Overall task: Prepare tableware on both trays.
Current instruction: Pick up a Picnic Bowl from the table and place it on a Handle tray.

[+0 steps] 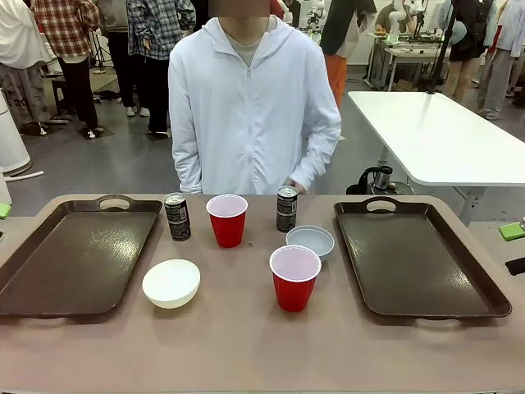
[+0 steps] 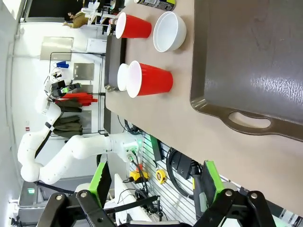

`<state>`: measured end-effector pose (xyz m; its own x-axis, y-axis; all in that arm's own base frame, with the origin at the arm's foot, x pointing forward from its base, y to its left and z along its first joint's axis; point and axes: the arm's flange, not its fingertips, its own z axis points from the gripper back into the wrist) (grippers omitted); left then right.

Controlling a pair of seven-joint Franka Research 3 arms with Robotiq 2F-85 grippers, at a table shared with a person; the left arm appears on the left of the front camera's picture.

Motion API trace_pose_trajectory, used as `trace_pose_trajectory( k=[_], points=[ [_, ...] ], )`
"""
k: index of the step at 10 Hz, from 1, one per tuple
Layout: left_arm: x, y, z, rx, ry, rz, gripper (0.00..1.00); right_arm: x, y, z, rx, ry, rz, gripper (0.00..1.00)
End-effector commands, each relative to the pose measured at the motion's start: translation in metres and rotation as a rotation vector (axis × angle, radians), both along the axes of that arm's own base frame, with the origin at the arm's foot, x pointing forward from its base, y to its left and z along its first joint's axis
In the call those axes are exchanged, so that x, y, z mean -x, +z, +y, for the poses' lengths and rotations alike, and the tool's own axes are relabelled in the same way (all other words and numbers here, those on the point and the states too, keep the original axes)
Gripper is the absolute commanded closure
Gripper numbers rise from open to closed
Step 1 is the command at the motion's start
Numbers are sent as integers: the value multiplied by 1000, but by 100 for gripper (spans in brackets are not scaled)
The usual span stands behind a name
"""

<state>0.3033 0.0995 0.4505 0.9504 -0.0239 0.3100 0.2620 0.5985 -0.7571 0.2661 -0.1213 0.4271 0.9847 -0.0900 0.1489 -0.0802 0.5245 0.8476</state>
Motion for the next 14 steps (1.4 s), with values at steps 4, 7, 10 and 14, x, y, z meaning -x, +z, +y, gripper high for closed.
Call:
trace_pose_trajectory(
  k=[4,7,10,14],
  points=[
    [1,-1,1,19,2,-1,0,0,-1,-2,-17,-10,-2,0],
    [0,0,0,2,0,1,0,0,-1,-2,-17,-10,-2,0],
    [-9,24,-49,-309,127,20,0,0,-1,-2,-17,-10,-2,0],
    [-22,67,-156,-707,190,-21,0,0,-1,-2,-17,-10,-2,0]
  ],
)
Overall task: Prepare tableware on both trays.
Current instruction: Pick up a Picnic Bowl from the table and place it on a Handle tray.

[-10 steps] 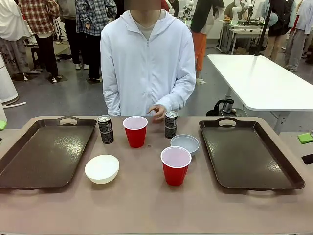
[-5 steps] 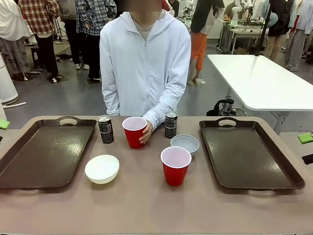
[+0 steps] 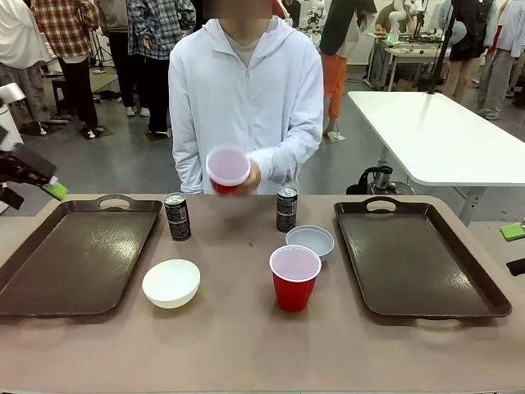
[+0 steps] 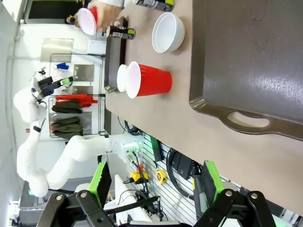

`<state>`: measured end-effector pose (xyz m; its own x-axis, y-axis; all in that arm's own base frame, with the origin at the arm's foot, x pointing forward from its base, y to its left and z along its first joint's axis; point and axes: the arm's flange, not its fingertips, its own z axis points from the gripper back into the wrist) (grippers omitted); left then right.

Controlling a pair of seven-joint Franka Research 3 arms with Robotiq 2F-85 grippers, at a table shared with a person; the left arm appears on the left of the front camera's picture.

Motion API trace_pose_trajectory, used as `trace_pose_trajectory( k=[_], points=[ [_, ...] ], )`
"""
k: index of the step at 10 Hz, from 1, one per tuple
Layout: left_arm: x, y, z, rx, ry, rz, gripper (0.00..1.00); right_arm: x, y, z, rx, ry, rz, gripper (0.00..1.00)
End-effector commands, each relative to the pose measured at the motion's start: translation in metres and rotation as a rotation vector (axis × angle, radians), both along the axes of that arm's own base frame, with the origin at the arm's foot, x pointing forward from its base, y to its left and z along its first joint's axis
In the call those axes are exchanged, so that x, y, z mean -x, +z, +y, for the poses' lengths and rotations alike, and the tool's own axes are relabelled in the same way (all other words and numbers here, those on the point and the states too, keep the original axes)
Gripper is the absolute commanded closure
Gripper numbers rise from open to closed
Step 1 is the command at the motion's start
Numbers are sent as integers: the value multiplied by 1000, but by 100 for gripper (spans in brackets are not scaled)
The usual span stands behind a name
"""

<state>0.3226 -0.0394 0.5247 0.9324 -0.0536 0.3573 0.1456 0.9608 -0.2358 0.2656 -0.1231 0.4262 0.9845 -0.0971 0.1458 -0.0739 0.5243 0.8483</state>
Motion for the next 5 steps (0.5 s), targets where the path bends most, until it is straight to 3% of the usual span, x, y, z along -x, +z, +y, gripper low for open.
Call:
trace_pose_trajectory(
  k=[1,3,5],
  points=[
    [-7,-17,-45,-150,-4,77,0,-1,0,0,-16,-3,-5,0],
    [-15,-46,-104,-295,-48,128,0,-1,0,0,-16,-3,-5,0],
    [-17,-74,-143,-341,-96,159,0,-1,0,0,-16,-3,-5,0]
  ],
)
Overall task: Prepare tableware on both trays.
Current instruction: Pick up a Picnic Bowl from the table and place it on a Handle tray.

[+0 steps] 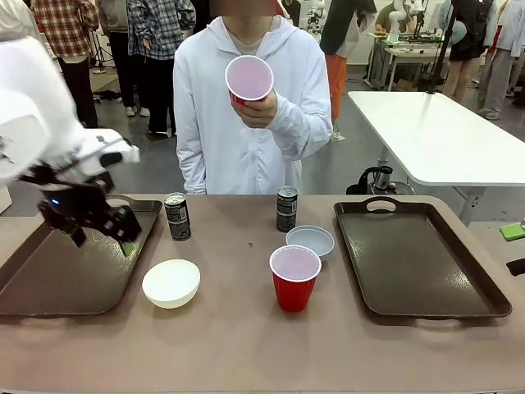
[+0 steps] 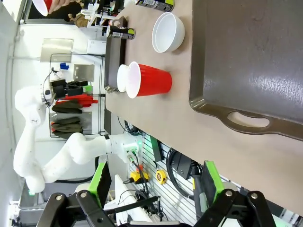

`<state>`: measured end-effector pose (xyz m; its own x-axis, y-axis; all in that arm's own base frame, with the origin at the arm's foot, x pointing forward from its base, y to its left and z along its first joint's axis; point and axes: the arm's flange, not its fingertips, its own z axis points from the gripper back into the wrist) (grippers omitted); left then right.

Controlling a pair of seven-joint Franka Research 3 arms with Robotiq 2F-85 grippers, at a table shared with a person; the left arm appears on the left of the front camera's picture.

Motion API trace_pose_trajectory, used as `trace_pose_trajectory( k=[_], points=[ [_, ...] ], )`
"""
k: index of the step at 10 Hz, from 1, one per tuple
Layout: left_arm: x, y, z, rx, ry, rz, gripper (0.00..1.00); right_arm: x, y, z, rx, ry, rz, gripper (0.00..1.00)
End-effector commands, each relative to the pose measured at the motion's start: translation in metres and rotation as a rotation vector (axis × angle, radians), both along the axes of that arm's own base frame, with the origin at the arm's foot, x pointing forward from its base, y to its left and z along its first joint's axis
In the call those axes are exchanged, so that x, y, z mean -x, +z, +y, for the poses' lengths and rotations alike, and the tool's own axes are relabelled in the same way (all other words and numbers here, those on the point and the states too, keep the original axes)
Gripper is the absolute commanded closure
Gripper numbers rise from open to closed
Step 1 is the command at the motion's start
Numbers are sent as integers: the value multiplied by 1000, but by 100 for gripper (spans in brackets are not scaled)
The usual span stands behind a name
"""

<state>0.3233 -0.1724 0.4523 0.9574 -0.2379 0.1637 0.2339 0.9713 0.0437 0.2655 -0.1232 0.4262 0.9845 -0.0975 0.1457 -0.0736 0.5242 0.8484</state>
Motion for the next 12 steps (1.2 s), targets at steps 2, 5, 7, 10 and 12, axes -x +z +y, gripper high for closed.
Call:
trace_pose_trajectory(
  k=[2,5,7,10,12],
  points=[
    [-29,-38,-28,-36,0,4,0,-1,0,0,-16,-2,-5,0],
    [-56,-66,-29,82,-35,13,0,-1,0,0,-16,-2,-5,0],
    [-66,-75,-25,96,-37,27,0,-1,0,0,-16,-2,-5,0],
    [-69,-93,-25,84,-51,59,0,-1,0,0,-16,-2,-5,0],
    [-69,-104,-24,59,-50,91,8,-1,0,0,-16,-2,-5,0]
  ],
)
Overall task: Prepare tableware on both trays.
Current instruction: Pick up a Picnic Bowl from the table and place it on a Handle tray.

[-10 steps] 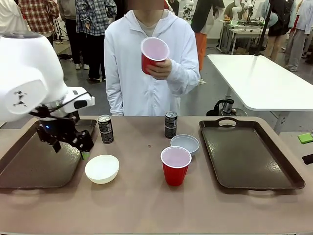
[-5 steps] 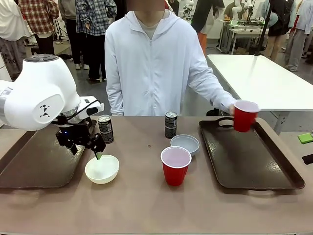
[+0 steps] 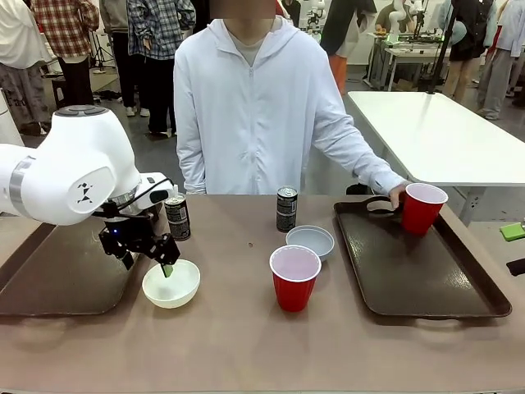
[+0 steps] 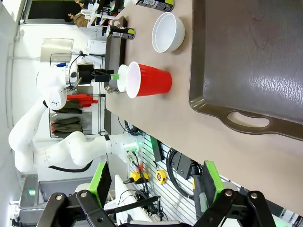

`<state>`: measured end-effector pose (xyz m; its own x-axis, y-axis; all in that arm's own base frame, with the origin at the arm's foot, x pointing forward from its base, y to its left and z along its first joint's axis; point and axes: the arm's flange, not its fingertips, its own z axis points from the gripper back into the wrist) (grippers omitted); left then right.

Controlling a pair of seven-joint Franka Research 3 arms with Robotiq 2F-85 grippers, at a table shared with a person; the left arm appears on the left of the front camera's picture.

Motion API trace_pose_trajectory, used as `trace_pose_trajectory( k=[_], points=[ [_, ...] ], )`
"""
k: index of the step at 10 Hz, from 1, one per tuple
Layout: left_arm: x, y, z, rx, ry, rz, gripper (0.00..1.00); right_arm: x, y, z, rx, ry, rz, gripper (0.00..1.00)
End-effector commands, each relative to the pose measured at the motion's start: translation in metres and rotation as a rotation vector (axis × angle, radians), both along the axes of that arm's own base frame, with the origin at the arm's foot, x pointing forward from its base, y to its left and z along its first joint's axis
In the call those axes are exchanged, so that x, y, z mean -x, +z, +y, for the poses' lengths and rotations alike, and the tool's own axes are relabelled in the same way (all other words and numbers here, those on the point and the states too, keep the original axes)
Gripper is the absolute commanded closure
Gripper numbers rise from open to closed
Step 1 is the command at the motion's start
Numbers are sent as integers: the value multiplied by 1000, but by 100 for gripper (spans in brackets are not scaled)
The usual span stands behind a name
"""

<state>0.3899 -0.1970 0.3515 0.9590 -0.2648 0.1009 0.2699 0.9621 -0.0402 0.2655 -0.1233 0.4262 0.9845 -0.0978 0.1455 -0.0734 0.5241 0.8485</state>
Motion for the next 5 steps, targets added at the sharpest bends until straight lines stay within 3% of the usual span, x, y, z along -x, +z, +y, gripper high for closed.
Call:
trace_pose_trajectory(
  k=[1,5],
  points=[
    [-3,-7,2,-8,-17,9,17,-1,0,0,-16,-2,-5,0],
    [-5,-14,2,-22,-20,13,56,-1,0,0,-16,-2,-5,0]
  ],
)
